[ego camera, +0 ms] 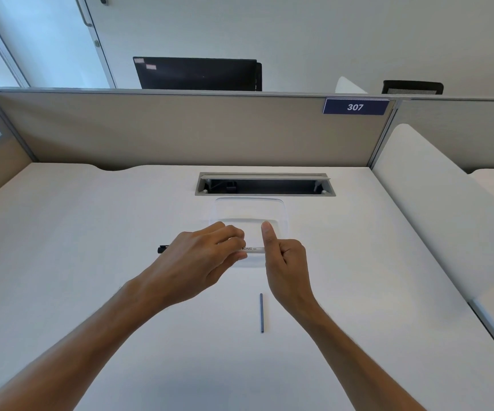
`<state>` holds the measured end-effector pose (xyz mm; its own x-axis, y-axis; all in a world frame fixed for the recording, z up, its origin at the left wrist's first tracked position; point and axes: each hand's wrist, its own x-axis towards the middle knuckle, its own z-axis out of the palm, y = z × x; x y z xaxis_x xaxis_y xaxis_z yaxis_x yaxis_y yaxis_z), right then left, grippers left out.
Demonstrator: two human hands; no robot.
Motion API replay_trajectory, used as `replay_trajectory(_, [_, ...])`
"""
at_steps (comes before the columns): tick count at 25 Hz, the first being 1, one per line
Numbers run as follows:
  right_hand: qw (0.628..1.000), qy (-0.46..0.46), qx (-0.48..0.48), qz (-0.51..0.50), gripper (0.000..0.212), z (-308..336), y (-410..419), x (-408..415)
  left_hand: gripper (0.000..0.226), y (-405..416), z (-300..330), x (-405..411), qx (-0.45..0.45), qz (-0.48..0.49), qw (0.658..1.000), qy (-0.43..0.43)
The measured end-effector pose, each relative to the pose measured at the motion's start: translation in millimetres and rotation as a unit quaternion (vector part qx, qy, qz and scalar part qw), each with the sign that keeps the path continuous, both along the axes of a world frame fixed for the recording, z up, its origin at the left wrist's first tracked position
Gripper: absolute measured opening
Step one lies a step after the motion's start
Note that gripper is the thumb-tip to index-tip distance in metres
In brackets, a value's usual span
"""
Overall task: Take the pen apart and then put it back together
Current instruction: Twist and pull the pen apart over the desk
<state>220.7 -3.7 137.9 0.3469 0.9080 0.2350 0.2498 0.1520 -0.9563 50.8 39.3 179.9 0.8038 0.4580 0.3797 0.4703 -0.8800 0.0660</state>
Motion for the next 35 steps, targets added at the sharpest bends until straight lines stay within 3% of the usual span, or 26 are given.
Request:
replay_trajectory(5, [1.0,0.016,0.018,0.01,0.058,-2,0,1,0.038,-5,2,2,-0.037,0.009,0.999,-0.022])
replay_trajectory(9, [0.999,0.015,0.041,0.03,0.06,-1,-1,0,0.033,-5,7,4,-0.057,-0.011,0.998,-0.011])
replay_trajectory(18, [0.994,-0.016,0.076,0.074,0.06,5,-4,5,0.03,1,24,2,-0.218,-0.022,0.976,0.011])
replay_trajectory(24, [0.983,-0.09,0.143,0.071,0.051,10,-1,9,0.034,4,31,0,-0.303,-0.054,0.951,-0.006])
replay_trajectory(30, [0.983,-0.099,0.147,0.045,0.044,9,0,8,0.017,5,32,3,-0.295,-0.028,0.955,-0.009])
replay_trajectory(32, [0.988,-0.088,0.122,0.046,0.045,8,-1,10,0.011,5,31,1,-0.263,-0.018,0.964,-0.011])
replay_trajectory(35, [0.994,-0.041,0.087,0.057,0.059,6,-4,12,0.021,6,28,-1,-0.183,0.039,0.982,0.018])
